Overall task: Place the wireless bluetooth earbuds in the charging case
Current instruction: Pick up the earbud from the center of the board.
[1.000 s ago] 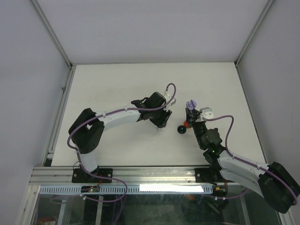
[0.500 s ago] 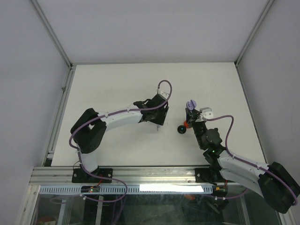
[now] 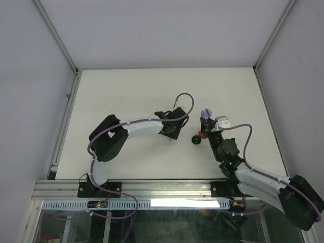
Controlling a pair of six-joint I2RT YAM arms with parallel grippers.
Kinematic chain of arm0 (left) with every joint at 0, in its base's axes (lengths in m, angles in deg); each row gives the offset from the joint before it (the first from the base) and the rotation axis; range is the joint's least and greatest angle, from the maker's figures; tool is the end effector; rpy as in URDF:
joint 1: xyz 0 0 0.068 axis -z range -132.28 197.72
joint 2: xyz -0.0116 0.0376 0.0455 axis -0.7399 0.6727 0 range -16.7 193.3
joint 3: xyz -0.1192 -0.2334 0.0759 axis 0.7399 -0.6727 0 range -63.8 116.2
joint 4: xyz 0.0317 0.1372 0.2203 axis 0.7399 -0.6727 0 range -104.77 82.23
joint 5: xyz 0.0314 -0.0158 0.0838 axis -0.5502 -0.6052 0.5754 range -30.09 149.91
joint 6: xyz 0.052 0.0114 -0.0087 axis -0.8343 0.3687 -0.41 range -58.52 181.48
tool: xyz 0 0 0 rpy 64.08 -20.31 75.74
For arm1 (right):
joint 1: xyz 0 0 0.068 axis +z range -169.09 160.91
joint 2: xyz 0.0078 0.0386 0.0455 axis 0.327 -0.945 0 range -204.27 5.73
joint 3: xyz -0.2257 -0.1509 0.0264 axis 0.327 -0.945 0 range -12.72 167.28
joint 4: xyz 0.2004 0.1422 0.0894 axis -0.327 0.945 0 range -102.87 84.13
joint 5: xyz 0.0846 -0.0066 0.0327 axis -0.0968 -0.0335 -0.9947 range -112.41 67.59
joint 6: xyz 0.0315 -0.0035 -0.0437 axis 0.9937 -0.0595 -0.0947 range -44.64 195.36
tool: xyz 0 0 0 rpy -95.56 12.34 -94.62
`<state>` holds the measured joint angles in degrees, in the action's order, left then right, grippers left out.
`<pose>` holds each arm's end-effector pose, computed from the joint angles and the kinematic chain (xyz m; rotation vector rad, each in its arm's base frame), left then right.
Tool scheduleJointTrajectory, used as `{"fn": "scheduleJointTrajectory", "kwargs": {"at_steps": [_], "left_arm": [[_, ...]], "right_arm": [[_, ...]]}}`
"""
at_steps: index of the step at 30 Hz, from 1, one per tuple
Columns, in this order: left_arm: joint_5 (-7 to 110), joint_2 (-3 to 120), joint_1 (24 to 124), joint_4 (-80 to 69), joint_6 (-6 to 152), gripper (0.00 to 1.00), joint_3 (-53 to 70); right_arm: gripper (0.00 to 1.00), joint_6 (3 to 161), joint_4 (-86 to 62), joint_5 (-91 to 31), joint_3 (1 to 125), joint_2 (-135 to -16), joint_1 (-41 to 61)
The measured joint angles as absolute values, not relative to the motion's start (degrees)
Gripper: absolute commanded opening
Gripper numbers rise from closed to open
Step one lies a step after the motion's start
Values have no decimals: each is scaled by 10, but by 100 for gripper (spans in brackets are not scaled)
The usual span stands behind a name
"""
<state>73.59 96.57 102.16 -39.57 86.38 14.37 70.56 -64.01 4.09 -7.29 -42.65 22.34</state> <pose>0.2406 -0.3220 0.1644 0.6197 2.6081 -0.1024 0.1378 0.1005 0.2029 -0.1989 1.4321 0.1942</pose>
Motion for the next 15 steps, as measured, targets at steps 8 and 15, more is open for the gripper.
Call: {"fn": "scheduleJointTrajectory", "kwargs": {"at_steps": [8, 15], "left_arm": [[751, 970, 1029, -418, 866, 30, 157], [762, 978, 1029, -428, 873, 27, 164]], "right_arm": [[0, 708, -640, 39, -73, -427, 222], [0, 708, -638, 37, -73, -427, 221]]}}
